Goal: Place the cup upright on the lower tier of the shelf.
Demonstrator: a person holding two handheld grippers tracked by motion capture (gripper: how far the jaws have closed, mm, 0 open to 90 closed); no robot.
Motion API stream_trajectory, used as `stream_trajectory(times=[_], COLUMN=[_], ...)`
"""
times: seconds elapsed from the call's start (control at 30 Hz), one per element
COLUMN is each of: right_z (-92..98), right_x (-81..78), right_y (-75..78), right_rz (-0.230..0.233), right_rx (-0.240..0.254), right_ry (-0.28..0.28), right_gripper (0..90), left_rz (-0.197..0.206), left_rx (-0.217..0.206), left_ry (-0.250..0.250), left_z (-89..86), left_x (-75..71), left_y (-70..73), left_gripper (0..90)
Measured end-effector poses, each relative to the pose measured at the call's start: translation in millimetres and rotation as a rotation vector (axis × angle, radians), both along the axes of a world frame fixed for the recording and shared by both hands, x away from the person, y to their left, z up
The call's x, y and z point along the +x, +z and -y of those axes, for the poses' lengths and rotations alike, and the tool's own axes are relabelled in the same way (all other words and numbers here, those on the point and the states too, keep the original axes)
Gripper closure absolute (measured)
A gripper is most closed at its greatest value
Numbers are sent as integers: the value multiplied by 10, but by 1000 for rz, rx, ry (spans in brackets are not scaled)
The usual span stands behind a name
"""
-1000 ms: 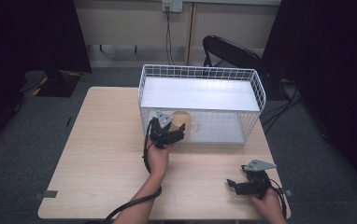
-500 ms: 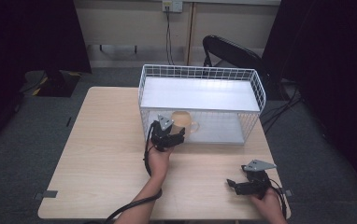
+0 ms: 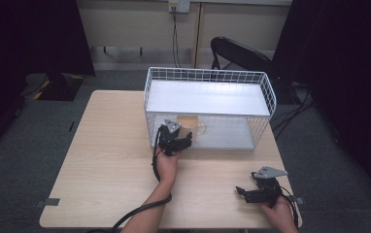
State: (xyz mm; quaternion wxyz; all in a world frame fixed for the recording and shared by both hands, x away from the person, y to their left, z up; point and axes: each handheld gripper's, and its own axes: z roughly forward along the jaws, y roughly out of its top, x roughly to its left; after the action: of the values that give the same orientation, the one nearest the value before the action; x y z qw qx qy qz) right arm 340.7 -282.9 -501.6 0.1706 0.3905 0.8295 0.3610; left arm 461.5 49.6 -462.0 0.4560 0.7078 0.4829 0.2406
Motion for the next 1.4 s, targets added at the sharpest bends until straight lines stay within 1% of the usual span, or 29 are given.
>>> stream_trajectory(times=[0.07, 0.13, 0.23, 0.3, 0.33, 0.4, 0.43, 0.47, 0.5, 0.53, 0.57, 0.63, 0.67, 0.73, 0.83, 0.9, 0.93, 0.97, 1.03, 1.07, 1.13, 1.23, 1.27, 1.4], right_z=[0, 0, 0, 1, 0, -3, -4, -3, -4, -4, -4, -4, -4, -4, -3, -3, -3, -4, -3, -3, -4, -3, -3, -3], right_x=[-3, -3, -2, 1, 3, 9, 10, 10, 10, 10, 10, 10, 10, 10, 10, 10, 10, 10, 10, 10, 9, 10, 10, 10], right_y=[0, 0, 0, 0, 0, -1, -1, -1, -1, -1, -1, -1, -1, -1, -1, -1, -1, -1, -1, -1, -1, -1, -1, -1], right_rz=[-1, -1, -1, 0, 1, 0, 0, 0, 0, 0, 0, 0, 0, 0, 0, 0, 0, 0, 0, 0, 0, 0, 0, 0], right_rx=[0, 0, 0, 1, 1, 1, 2, 2, 2, 2, 2, 2, 3, 3, 3, 3, 3, 3, 2, 3, 1, 2, 3, 2], right_ry=[-1, -1, -1, -1, -1, -5, -4, -4, -4, -5, -4, -4, -4, -4, -4, -4, -4, -4, -4, -4, -5, -4, -4, -4], right_gripper=[125, 125, 125, 125, 125, 125, 125, 125, 125, 125, 125, 125, 125, 125, 125, 125, 125, 125, 125, 125, 125, 125, 125, 125], left_rz=[-2, -5, -10, -25, -31, -46, -59, -72, -75, -77, -82, -77, -78, -74, -74, -77, -71, -72, -71, -78, -79, -76, -77, -80], left_rx=[-6, -13, 2, 5, 1, -6, -22, -21, -15, -19, -1, -4, 2, 13, 1, 8, 21, 20, 21, 24, 20, 27, 38, 58], left_ry=[6, 0, -28, -46, -49, -73, -84, -88, -85, -92, -108, -132, -149, -164, -178, -192, -202, -209, -221, -227, -232, -238, -242, -256], left_z=[-12, -31, -78, -112, -132, -185, -209, -229, -244, -257, -277, -321, -342, -384, -435, -461, -481, -494, -525, -546, -600, -658, -683, -760], left_x=[-15, -39, -84, -99, -116, -143, -154, -168, -185, -208, -222, -260, -274, -302, -340, -363, -379, -392, -414, -420, -435, -454, -459, -488], left_y=[-13, -14, 9, 19, 23, 33, 32, 30, 28, 25, 28, 42, 48, 63, 86, 101, 109, 112, 114, 117, 130, 145, 148, 152], left_gripper=[313, 294, 253, 233, 220, 194, 193, 192, 200, 208, 205, 196, 196, 192, 191, 191, 191, 190, 188, 186, 185, 181, 180, 177])
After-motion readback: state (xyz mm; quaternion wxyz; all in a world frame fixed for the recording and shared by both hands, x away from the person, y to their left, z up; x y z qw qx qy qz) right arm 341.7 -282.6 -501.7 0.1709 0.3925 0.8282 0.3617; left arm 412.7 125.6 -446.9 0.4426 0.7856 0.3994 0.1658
